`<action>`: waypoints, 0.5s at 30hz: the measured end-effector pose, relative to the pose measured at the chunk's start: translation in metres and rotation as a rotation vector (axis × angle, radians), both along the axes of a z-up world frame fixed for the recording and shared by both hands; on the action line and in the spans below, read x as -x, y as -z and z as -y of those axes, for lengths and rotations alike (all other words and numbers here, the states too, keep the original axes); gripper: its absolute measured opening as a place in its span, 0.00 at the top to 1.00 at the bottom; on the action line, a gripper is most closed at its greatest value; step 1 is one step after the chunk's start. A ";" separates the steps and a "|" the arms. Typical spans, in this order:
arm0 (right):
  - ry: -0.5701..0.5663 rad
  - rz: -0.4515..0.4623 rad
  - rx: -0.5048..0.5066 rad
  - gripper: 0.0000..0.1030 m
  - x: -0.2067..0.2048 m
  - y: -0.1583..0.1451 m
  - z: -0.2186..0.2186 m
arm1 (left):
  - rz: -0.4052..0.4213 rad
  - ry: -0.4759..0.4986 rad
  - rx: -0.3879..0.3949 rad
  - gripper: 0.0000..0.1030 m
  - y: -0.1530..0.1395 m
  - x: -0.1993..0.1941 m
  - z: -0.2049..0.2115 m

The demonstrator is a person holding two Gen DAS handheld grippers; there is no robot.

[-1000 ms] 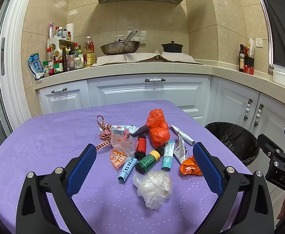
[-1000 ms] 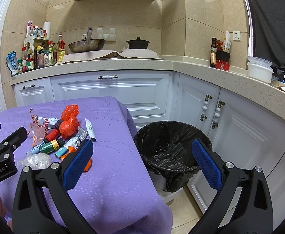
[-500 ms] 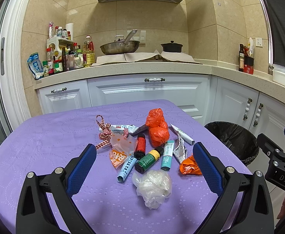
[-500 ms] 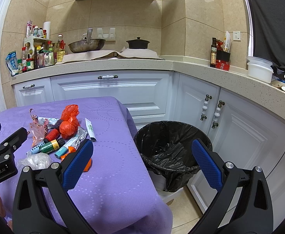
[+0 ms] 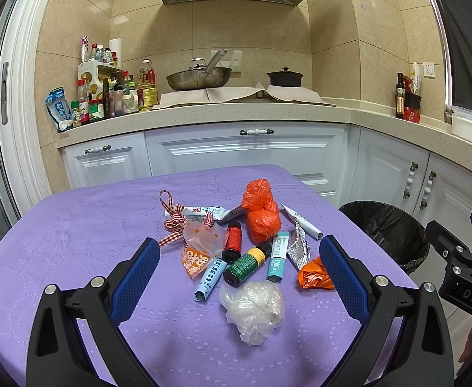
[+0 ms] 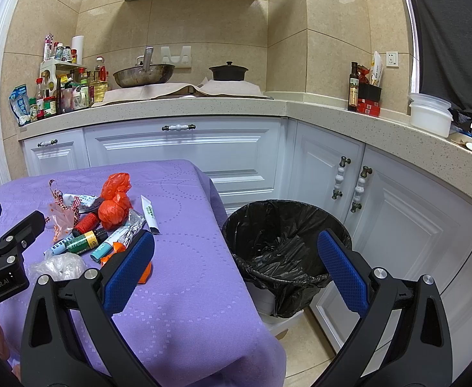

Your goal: Collect trash

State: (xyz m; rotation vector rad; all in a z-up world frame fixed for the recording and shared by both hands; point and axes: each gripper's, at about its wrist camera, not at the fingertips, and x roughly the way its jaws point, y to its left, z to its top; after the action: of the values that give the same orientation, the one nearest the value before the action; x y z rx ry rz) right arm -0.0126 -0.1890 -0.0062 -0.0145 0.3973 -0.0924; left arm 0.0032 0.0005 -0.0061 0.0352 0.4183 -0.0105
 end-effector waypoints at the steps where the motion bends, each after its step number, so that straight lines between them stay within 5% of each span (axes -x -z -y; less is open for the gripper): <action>1: 0.000 0.000 0.000 0.04 0.000 0.000 -0.001 | 0.000 0.000 0.001 0.06 0.000 0.000 0.000; 15: -0.001 0.001 0.000 0.04 0.000 0.000 -0.001 | -0.001 0.000 0.002 0.06 0.001 0.000 0.000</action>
State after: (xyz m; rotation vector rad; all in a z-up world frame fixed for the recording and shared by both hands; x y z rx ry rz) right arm -0.0124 -0.1881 -0.0059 -0.0145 0.3964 -0.0912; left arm 0.0031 0.0004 -0.0073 0.0336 0.4194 -0.0110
